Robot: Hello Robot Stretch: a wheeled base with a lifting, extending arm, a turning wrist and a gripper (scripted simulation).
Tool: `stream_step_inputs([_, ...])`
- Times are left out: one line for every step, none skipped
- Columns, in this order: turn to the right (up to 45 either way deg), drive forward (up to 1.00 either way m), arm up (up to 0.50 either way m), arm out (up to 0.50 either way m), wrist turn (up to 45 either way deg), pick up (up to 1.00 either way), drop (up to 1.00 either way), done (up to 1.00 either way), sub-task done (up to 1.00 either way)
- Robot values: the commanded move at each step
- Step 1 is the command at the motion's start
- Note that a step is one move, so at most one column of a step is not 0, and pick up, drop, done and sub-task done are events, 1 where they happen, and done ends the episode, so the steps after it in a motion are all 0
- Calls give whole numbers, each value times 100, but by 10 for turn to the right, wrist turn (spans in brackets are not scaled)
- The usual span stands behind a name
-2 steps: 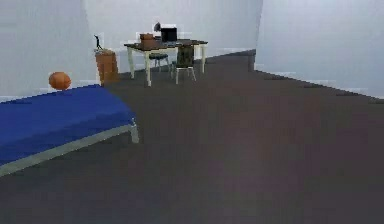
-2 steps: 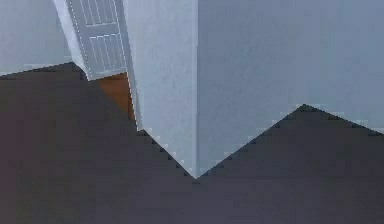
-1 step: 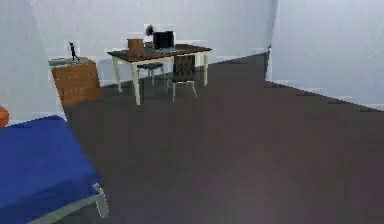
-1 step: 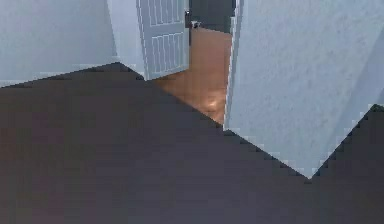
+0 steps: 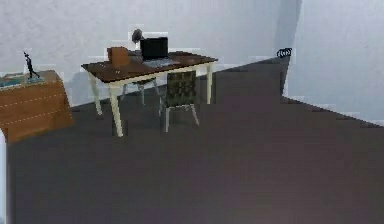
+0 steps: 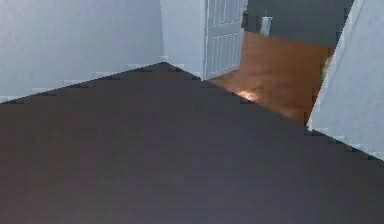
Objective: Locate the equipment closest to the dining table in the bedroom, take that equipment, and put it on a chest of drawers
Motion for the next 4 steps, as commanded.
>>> stream_step_inputs([0,30,0,0,0,0,0,0,0])
stream_step_inputs([-300,0,0,0,0,0,0,0,0])
stream_step_inputs([0,100,0,0,0,0,0,0,0])
stream_step_inputs([-60,0,0,0,0,0,0,0,0])
